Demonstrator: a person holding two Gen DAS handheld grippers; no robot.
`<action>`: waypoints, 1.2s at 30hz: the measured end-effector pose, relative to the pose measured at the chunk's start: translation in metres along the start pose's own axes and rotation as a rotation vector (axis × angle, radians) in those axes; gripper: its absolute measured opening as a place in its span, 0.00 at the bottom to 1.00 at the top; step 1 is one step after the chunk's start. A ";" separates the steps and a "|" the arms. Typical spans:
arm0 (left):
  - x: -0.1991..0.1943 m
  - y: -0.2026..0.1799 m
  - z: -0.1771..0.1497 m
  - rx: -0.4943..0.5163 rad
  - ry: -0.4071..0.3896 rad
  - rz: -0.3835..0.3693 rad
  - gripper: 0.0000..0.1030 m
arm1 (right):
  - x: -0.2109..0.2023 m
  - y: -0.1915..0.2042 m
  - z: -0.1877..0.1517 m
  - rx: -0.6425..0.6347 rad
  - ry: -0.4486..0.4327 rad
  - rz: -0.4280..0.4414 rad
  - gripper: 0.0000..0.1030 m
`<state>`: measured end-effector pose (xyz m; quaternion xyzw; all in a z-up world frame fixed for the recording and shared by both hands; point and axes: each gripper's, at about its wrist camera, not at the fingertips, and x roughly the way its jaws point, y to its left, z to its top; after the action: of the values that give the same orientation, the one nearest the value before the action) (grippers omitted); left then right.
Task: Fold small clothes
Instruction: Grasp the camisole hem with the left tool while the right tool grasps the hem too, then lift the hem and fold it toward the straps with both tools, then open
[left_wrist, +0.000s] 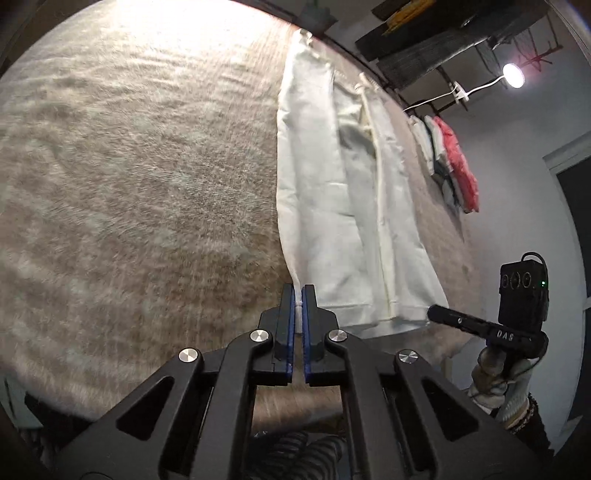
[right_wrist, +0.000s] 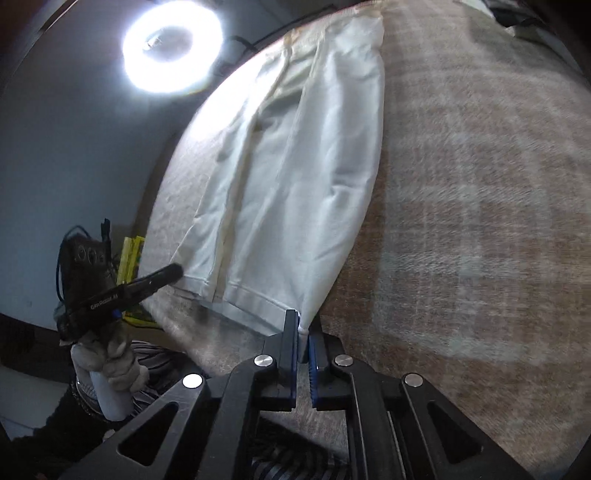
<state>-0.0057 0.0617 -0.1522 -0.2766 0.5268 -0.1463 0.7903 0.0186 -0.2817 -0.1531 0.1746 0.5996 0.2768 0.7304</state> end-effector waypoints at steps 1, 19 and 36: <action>-0.002 -0.003 -0.001 0.008 -0.007 -0.002 0.01 | -0.009 0.000 -0.002 0.008 -0.015 0.021 0.01; 0.003 -0.018 0.014 0.052 -0.002 0.020 0.01 | -0.008 -0.014 -0.005 0.077 0.001 0.086 0.02; 0.031 -0.029 0.125 0.029 -0.080 0.044 0.01 | -0.011 -0.018 0.103 0.103 -0.151 0.089 0.02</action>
<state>0.1226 0.0580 -0.1217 -0.2591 0.4989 -0.1251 0.8175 0.1208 -0.2947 -0.1321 0.2587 0.5479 0.2640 0.7505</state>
